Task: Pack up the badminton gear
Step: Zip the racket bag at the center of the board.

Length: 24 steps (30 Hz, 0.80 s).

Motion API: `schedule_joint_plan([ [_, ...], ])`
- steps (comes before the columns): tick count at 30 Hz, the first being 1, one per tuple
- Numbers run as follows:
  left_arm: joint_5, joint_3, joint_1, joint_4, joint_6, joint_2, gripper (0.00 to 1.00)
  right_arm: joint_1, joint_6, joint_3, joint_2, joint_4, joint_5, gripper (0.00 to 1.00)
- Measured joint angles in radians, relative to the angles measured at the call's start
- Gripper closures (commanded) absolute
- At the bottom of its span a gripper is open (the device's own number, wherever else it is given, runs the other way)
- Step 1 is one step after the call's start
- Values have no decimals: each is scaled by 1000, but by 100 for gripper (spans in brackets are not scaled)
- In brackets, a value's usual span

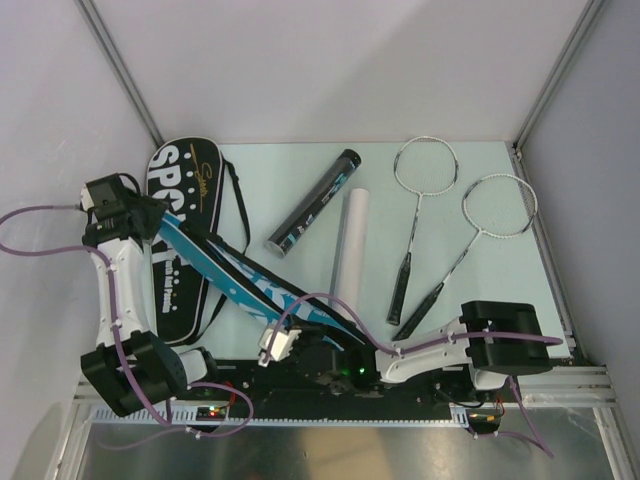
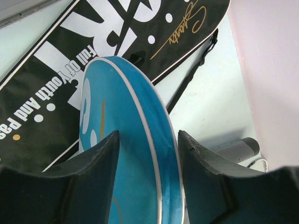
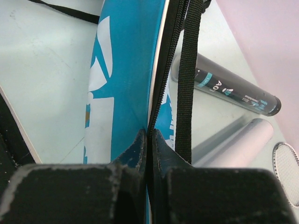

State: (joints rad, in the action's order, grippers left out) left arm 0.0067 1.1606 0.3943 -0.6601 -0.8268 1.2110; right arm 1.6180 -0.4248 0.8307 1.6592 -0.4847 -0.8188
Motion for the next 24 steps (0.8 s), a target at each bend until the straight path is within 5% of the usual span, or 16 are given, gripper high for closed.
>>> schedule_joint_plan([
  [2,2,-1,0,1,0,0,52,-10,-4,-7,-7,-3,6,100],
  [8,-4,-28,0,25,21,-31,96,-37,-34,-30,-29,-13,32,100],
  [17,-7,-57,11,79,-8,-63,100,-162,-98,-47,-33,-58,101,99],
  [24,-10,-92,12,117,-67,-103,100,-214,-106,-48,-35,-60,138,77],
])
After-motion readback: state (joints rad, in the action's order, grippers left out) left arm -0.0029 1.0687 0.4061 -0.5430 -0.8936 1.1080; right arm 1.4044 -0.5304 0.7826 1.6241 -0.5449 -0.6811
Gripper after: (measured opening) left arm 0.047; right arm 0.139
